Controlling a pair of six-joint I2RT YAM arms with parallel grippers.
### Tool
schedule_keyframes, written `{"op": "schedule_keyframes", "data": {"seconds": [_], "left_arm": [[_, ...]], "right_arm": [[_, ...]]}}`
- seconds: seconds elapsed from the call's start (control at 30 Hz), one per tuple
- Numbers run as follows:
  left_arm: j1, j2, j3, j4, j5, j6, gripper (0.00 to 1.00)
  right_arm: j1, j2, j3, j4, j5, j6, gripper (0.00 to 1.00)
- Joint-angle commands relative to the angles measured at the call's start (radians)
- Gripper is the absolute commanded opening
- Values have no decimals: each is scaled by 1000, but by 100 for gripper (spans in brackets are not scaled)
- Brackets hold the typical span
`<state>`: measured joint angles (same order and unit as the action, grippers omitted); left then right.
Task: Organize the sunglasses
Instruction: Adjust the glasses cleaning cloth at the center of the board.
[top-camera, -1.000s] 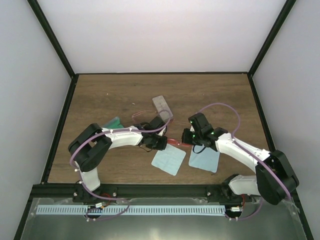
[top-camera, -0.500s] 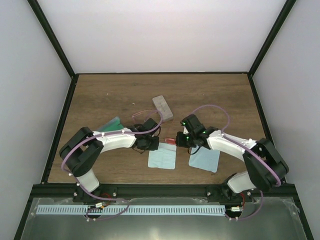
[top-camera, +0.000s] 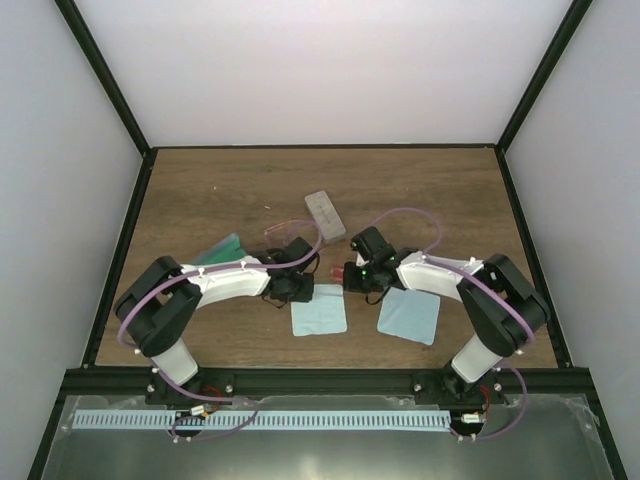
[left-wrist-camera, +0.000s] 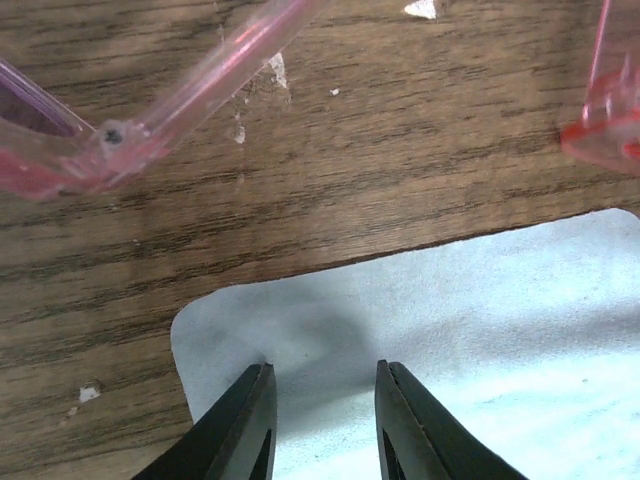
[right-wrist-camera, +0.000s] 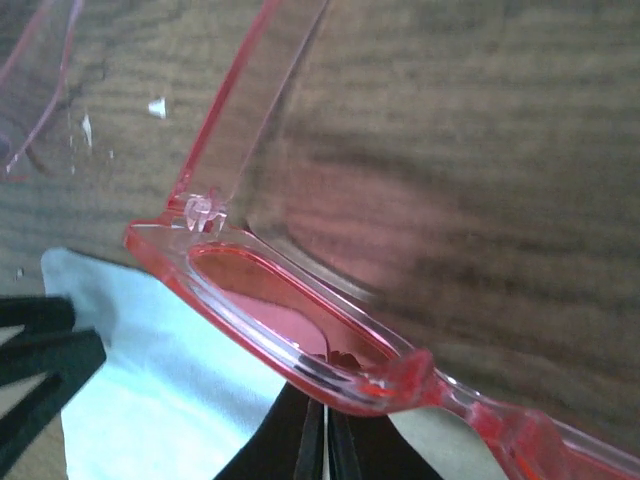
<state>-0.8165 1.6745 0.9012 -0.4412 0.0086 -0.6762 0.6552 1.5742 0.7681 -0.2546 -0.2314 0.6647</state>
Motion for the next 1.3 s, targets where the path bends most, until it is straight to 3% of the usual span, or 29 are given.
{"op": "schedule_keyframes", "data": {"seconds": [0.0,0.13,0.4,0.77,1.27], "left_arm": [[7,-5,5,-64,-27,3,29],[7,-23,13,-74,-41,6,34],[19,-55,37,-111,-85,19,59],[37,-39,37,-100,-91,26,59],[76,7,31,-86,-100,53,55]], "right_arm": [[-27,60,101,12,46,-43,3],[-43,110,184,-4,66,-79,4],[1,135,241,-23,67,-115,9],[111,141,223,-63,134,-115,16],[133,194,251,-111,231,-153,28]]}}
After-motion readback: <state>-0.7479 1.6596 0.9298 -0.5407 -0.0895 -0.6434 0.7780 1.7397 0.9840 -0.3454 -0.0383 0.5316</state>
